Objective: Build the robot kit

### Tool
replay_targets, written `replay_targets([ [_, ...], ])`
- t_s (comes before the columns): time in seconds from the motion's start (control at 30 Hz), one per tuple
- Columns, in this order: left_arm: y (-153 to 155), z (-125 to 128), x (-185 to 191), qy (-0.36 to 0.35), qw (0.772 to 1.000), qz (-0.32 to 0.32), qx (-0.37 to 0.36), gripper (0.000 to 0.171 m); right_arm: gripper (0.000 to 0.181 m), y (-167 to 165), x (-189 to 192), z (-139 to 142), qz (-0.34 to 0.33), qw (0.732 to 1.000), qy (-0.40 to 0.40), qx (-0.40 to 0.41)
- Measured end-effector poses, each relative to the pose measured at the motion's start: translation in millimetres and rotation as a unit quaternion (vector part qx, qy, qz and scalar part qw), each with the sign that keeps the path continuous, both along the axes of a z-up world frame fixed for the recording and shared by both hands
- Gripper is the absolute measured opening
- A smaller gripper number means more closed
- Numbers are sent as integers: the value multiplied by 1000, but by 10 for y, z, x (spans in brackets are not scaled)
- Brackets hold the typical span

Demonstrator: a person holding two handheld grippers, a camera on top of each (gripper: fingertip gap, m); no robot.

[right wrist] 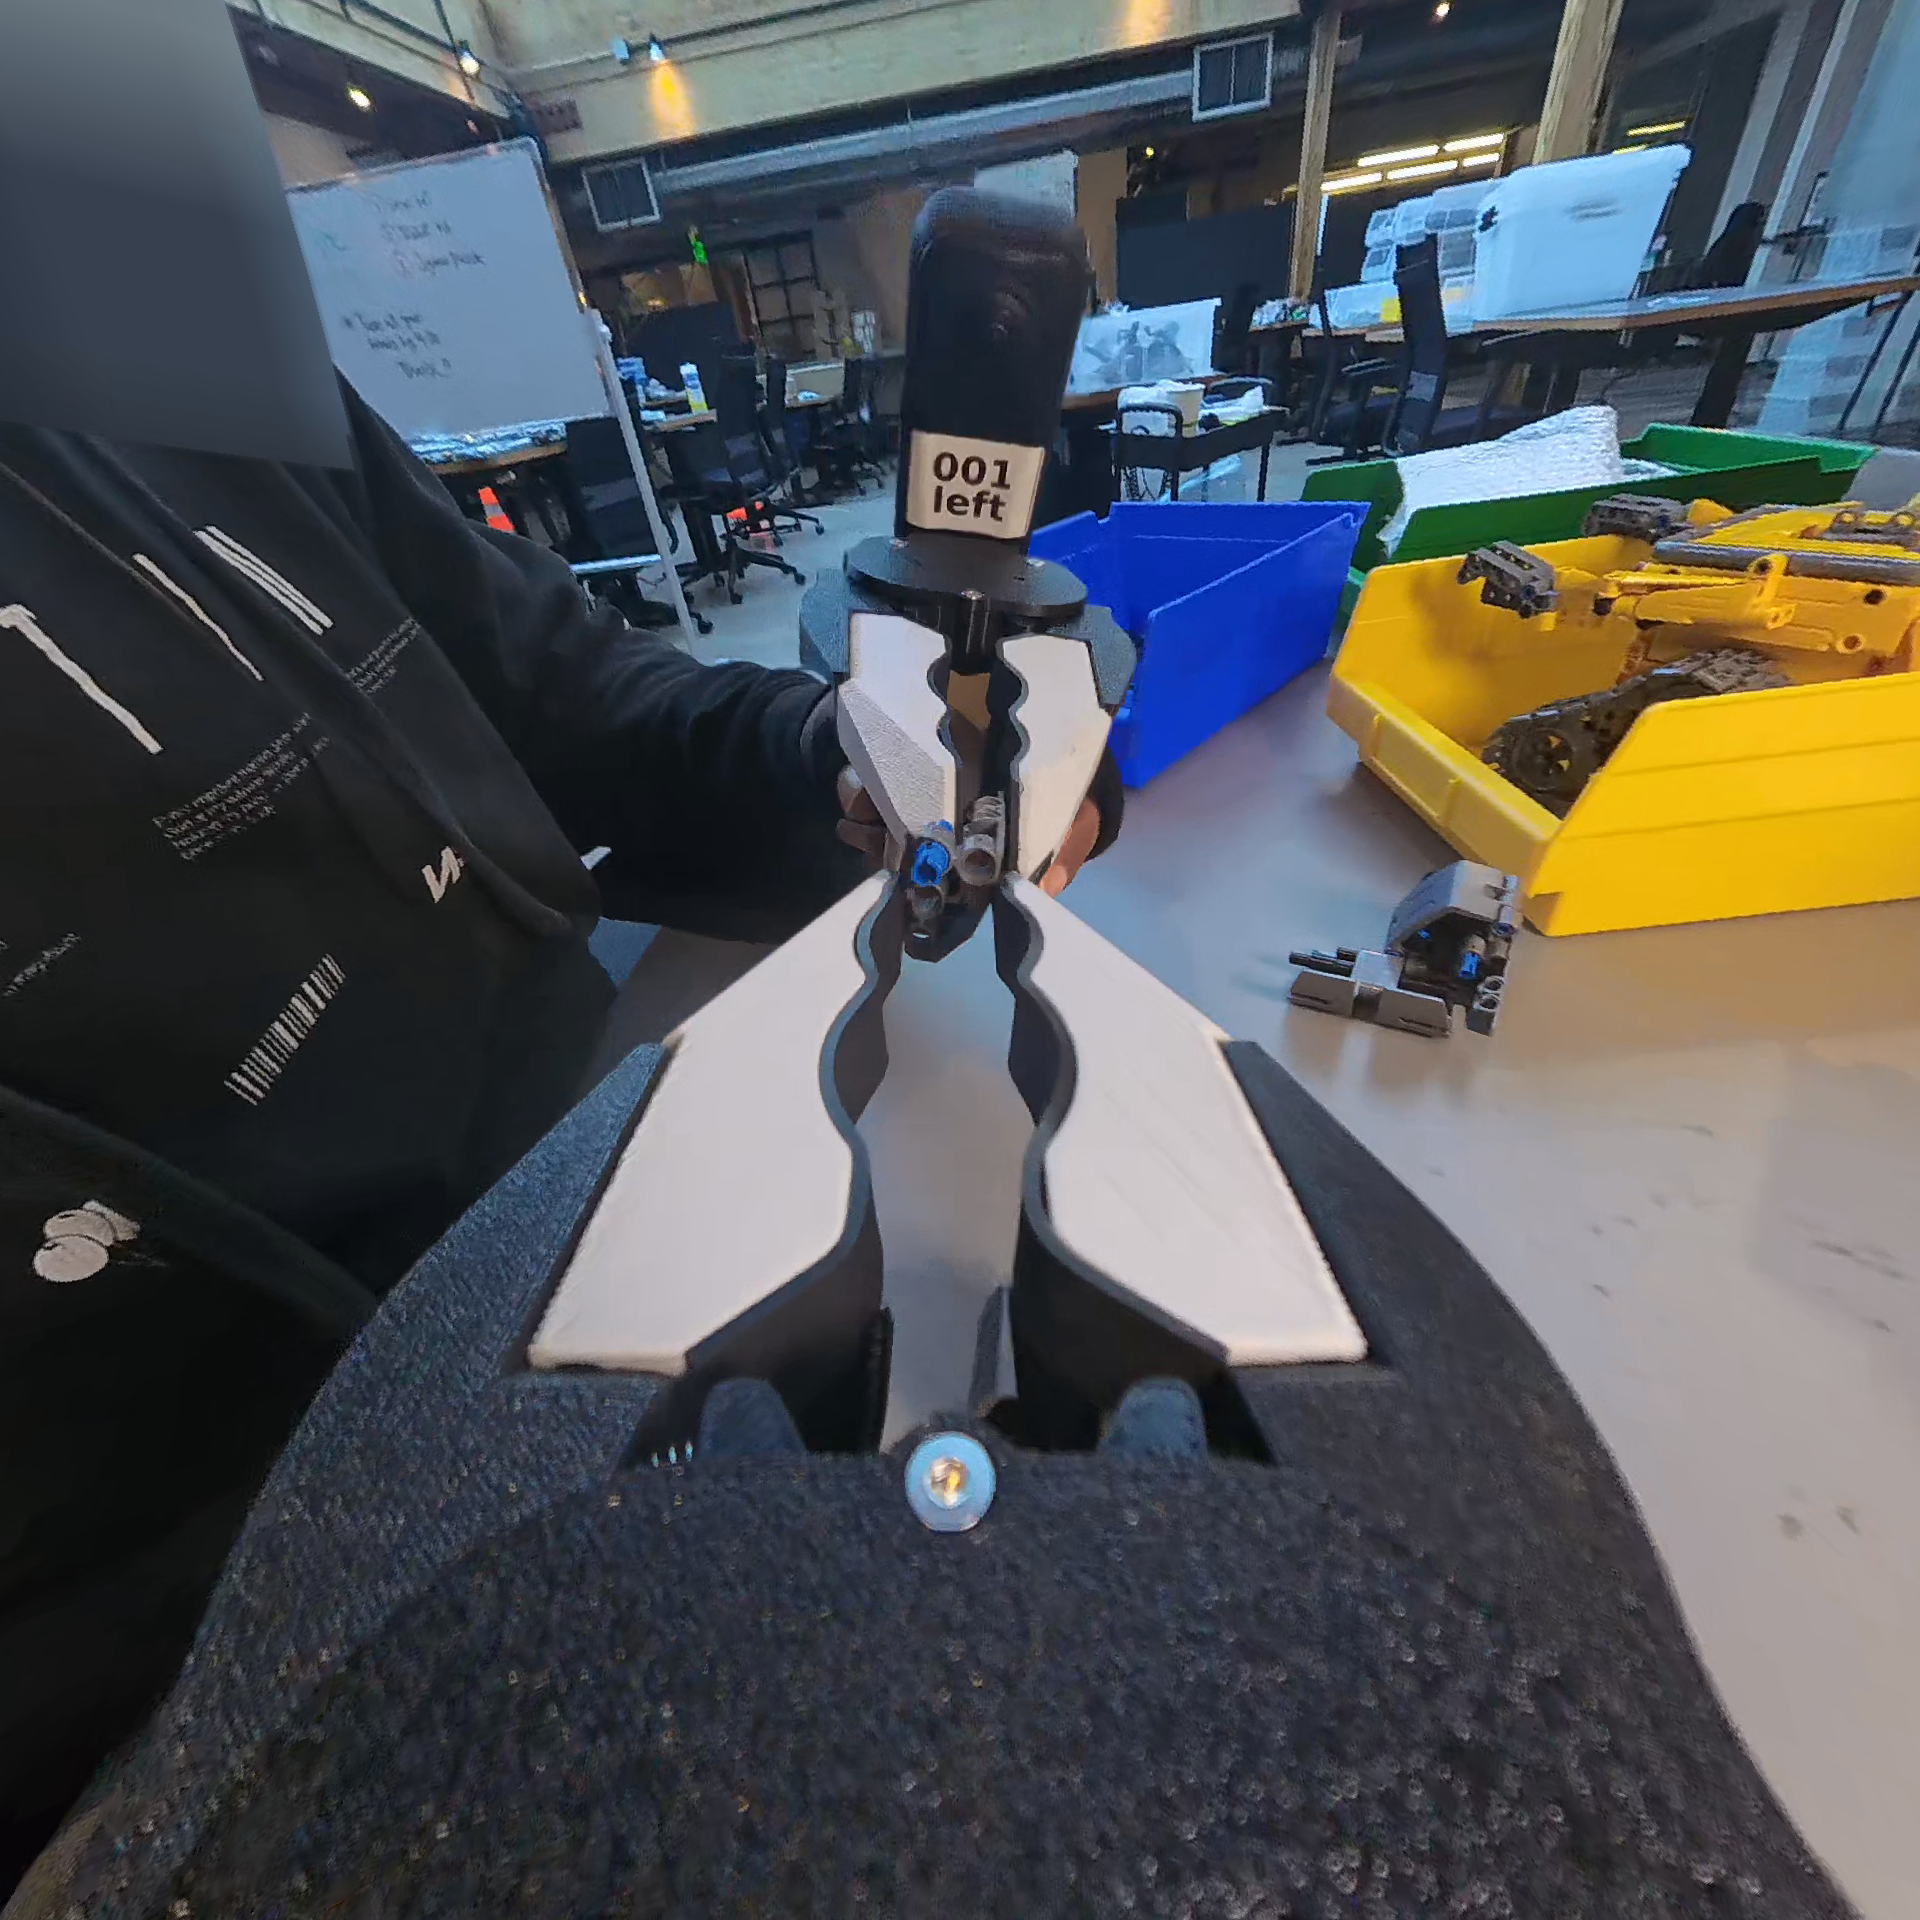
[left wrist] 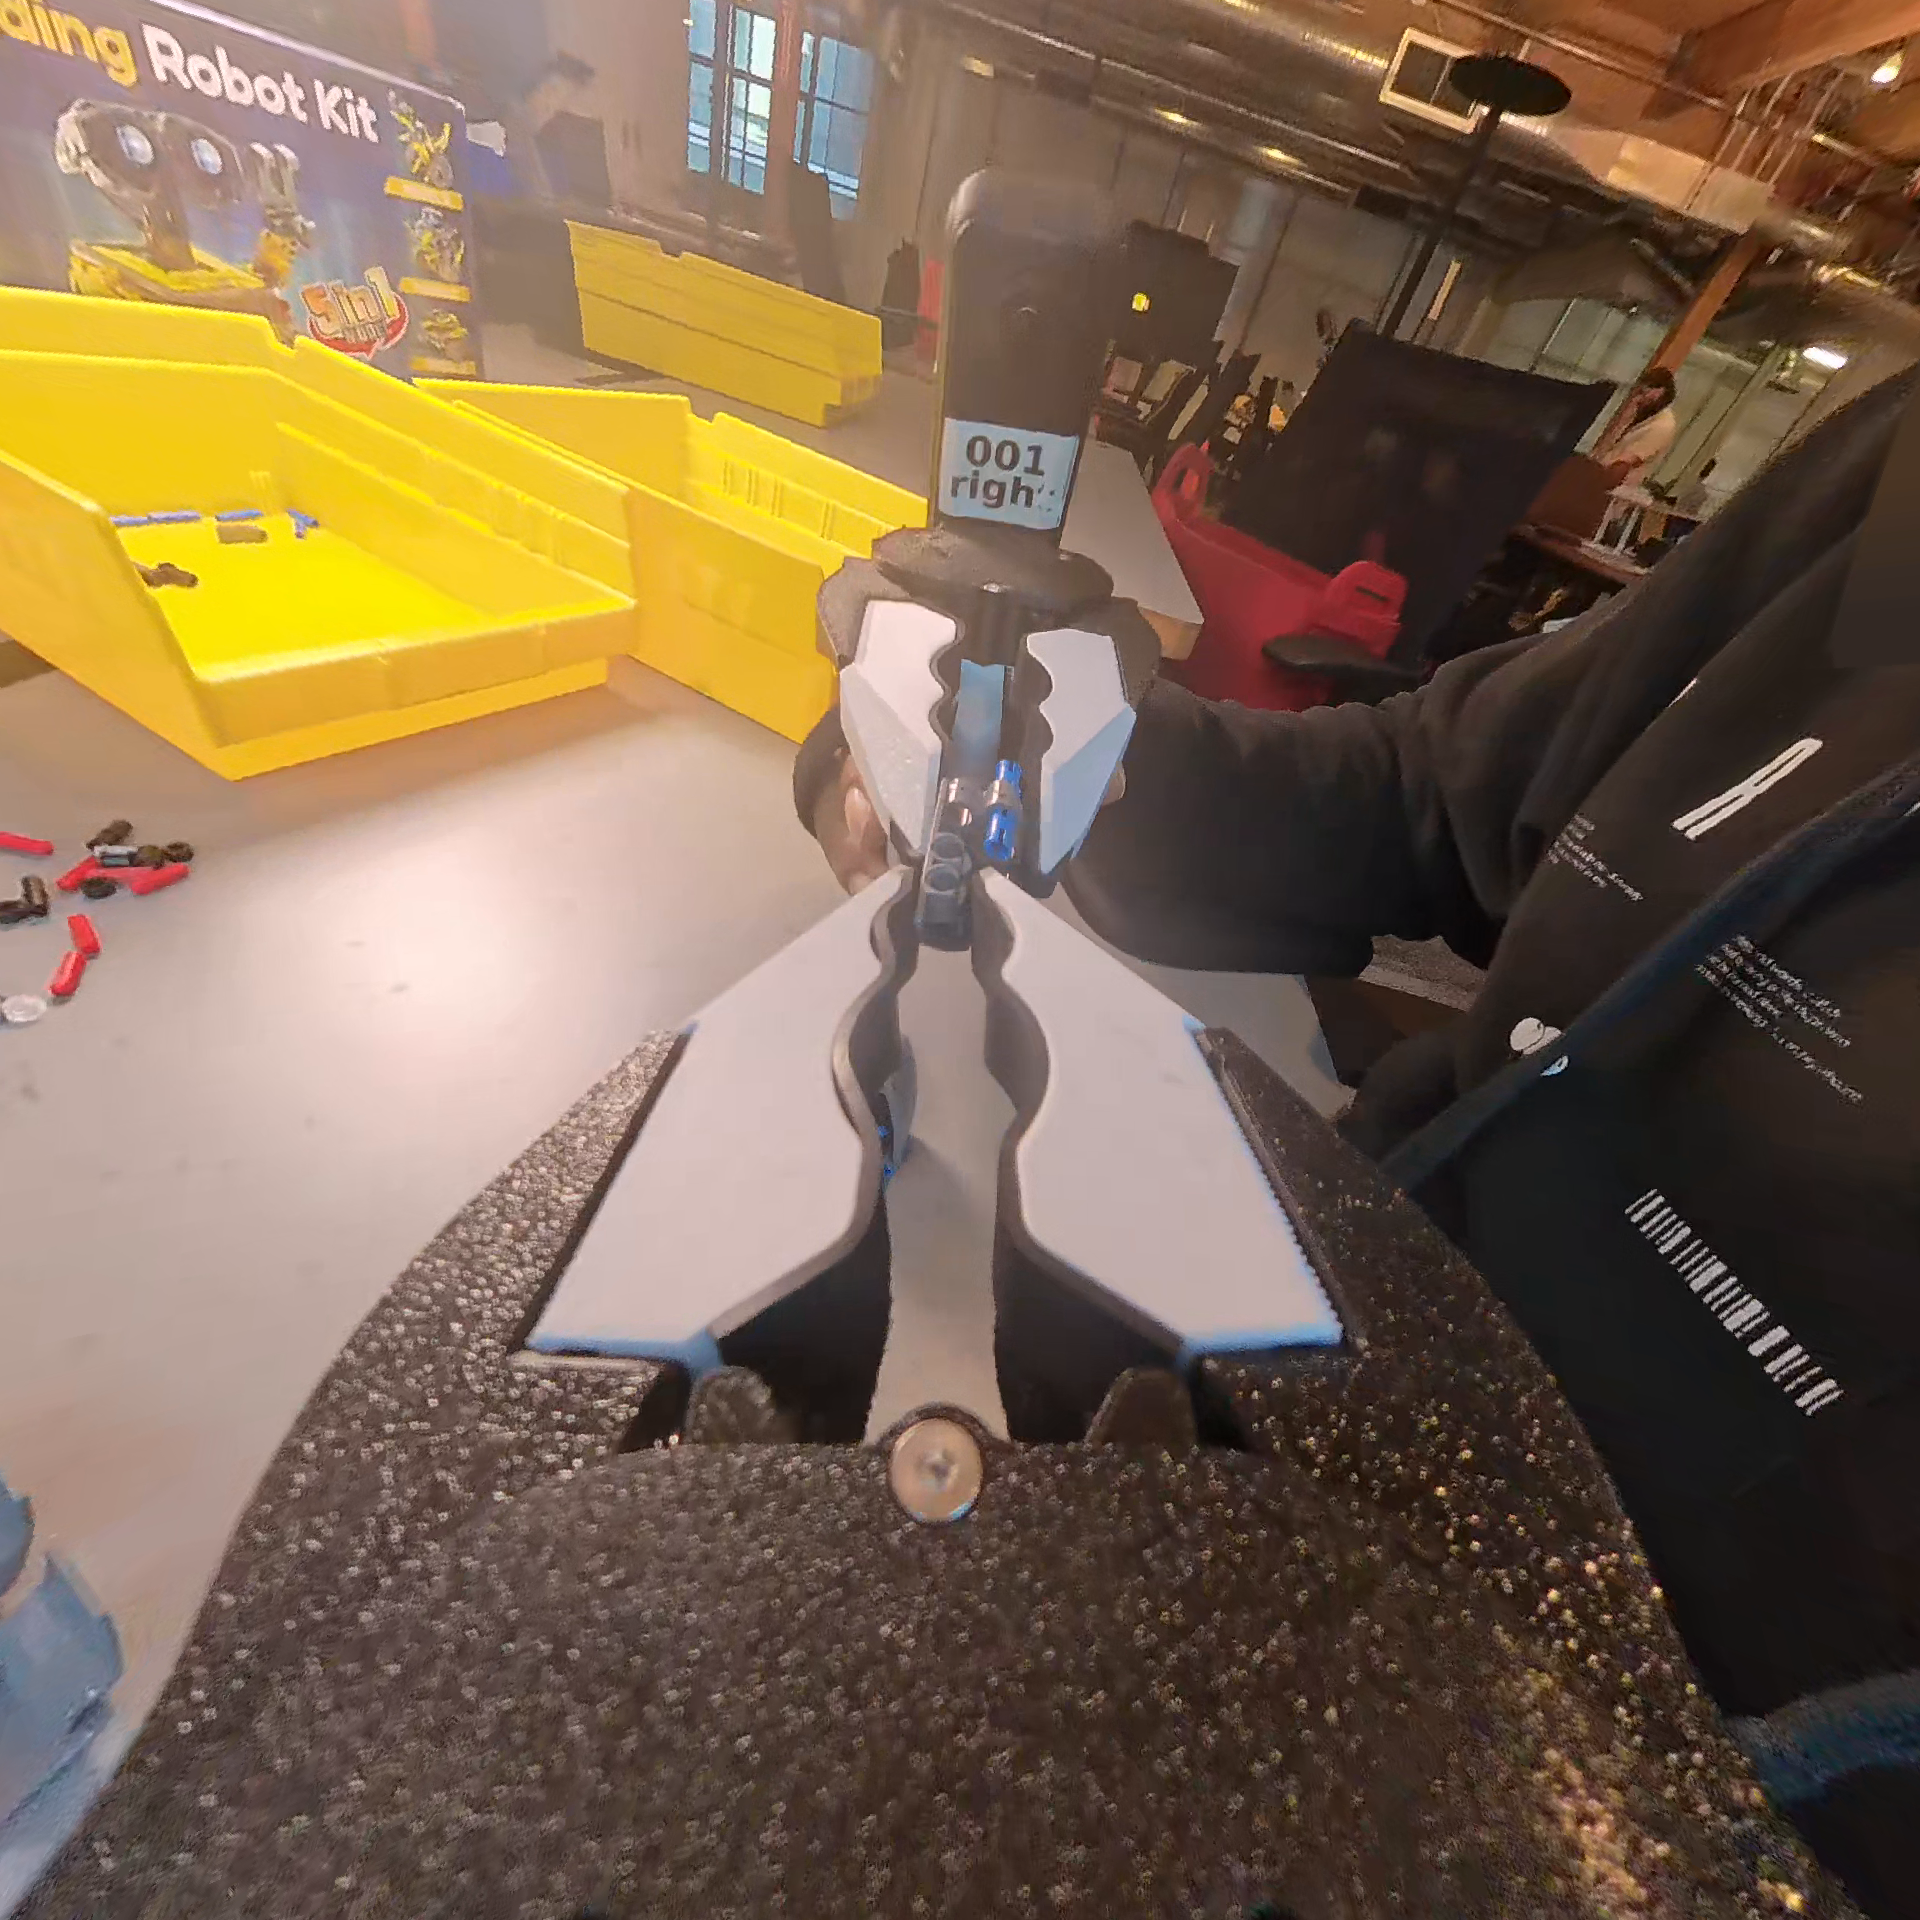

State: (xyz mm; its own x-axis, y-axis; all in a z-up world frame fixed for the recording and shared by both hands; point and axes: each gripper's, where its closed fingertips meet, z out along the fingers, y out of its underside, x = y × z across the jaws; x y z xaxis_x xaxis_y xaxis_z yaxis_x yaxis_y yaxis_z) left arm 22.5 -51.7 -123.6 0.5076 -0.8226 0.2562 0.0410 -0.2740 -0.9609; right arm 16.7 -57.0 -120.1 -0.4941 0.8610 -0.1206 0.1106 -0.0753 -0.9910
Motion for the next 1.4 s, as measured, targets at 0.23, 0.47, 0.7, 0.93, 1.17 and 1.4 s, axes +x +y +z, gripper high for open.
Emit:
replay_targets([
  [0.23, 54, -41, -69, -4, 1000, 14, -5, 6, 19, 158, 36, -70, -24, 999, -26, -6],
  [0.47, 64, 40, -79, -65, 998, 13, -16, 6, 0, 110, 25, -23, -9, 999, -14, -42],
  [0.7, 34, 51, -48, -110, 993, -12, -44, 6, 0, 59, 25, -14, 7, 997, -9, -71],
  [0.93, 54, 11, -62, -117, 992, -14, -53, 6, 0, 94, 29, -70, 1, 998, -20, -55],
  [1.17, 172, -123, -247, -171, 980, 13, -105, 6, 30, 400, 157, -277, -60, 994, -63, 64],
  [1.4, 315, -370, -397, -184, 966, 57, -174, 5, 81, 255, 262, -1152, -17, 951, -255, 173],
])
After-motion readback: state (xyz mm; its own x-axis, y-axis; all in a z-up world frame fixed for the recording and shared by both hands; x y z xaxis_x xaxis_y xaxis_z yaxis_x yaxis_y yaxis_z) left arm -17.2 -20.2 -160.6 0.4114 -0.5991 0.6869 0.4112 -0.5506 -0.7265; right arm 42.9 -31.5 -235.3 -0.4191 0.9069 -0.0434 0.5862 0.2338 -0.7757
